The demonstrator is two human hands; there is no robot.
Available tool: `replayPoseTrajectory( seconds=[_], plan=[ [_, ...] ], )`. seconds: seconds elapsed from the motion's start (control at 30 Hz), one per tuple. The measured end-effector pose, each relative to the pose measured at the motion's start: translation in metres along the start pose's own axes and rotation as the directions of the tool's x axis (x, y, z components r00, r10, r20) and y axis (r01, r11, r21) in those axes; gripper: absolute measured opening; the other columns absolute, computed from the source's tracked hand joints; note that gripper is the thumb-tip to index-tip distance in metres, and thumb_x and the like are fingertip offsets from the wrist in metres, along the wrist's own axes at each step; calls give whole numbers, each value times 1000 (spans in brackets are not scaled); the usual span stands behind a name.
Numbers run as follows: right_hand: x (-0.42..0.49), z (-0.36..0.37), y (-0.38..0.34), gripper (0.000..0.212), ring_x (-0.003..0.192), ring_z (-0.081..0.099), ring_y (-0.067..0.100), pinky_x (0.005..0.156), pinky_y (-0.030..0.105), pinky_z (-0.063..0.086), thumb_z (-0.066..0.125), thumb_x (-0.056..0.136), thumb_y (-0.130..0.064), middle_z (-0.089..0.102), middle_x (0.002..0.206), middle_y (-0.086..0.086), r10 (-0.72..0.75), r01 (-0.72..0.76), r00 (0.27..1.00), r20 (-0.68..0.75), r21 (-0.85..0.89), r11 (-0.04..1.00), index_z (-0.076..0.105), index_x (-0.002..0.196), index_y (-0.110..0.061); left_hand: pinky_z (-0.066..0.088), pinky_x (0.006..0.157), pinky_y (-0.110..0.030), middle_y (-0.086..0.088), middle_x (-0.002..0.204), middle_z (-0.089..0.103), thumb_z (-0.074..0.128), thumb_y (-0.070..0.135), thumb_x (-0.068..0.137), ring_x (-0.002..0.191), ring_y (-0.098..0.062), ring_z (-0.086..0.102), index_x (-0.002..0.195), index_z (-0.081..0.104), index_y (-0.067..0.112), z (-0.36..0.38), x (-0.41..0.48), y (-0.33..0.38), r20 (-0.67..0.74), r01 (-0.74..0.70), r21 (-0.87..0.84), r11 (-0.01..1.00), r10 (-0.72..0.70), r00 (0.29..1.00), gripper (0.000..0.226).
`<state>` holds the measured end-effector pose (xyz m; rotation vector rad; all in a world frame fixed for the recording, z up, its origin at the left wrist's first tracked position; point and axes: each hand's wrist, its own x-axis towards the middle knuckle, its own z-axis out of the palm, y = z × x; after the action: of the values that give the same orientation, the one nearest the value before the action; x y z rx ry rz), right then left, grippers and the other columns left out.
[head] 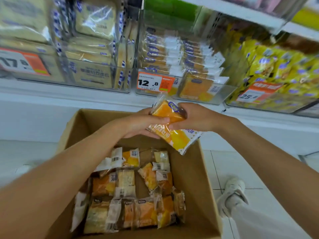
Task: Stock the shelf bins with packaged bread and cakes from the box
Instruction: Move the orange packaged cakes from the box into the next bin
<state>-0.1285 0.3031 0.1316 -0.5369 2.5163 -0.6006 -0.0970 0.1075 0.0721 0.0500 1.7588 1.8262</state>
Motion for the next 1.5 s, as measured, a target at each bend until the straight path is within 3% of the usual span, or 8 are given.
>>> replayPoseTrajectory(
  seconds=[0.2,0.4,0.5,0.6,0.87,1.13,1.37,1.5],
  plan=[
    [-21,-63,-1,32,86,69,4,76,25,56,73,84,-34,73,98,-8,34,8,965,-260,160,987,61,111,-23,58,85,-37,0,111,69,79,52,73,101,-15,67,121,58,26,-1,33,91,-131,-281,411,867,361,923,59],
    [-25,-133,21,73,99,70,31,93,46,53,85,63,-46,71,109,14,285,-144,869,-405,344,928,61,119,-6,50,71,-34,5,93,66,43,46,99,86,-18,61,100,61,24,-5,89,135,-236,-189,899,395,801,551,28],
    [-15,-156,32,79,93,71,34,93,51,52,86,60,-44,72,106,17,428,-241,783,-451,415,877,57,123,-4,46,98,-47,-3,131,60,47,53,96,120,-28,54,125,59,27,-13,125,149,15,-207,946,250,604,797,41],
    [-1,-172,42,49,82,70,30,87,43,55,79,75,-34,74,95,14,497,-341,701,-511,372,863,63,111,-5,13,119,-55,5,165,11,40,76,87,151,-24,10,152,25,41,-20,148,153,130,-180,973,143,305,944,75],
    [36,-188,45,56,85,57,25,85,39,49,81,77,-30,64,105,13,454,-485,561,-692,170,858,59,119,-1,-3,120,-51,13,165,-5,30,91,73,151,-10,-10,152,14,50,-35,166,143,139,-191,968,162,287,948,90],
    [43,-177,44,88,68,56,16,68,34,45,76,81,-32,58,102,6,395,-678,642,-657,-246,693,23,149,-14,-4,120,-51,12,165,-5,22,94,59,151,-11,-10,152,12,51,-34,158,143,138,-191,966,173,281,950,103],
    [53,-176,41,89,78,53,25,66,33,44,75,82,-28,57,100,9,408,-731,646,-645,-369,574,20,149,-10,-5,120,-52,11,165,-5,27,93,68,151,-12,-10,152,11,52,-34,160,142,140,-192,967,167,281,950,95],
    [52,-180,25,68,99,59,31,76,34,46,74,84,-32,61,118,16,518,-789,611,-599,-401,466,43,136,-2,-6,120,-53,12,165,-5,31,93,68,151,-12,-11,152,13,51,-34,161,142,142,-195,964,178,275,951,96]
  ],
)
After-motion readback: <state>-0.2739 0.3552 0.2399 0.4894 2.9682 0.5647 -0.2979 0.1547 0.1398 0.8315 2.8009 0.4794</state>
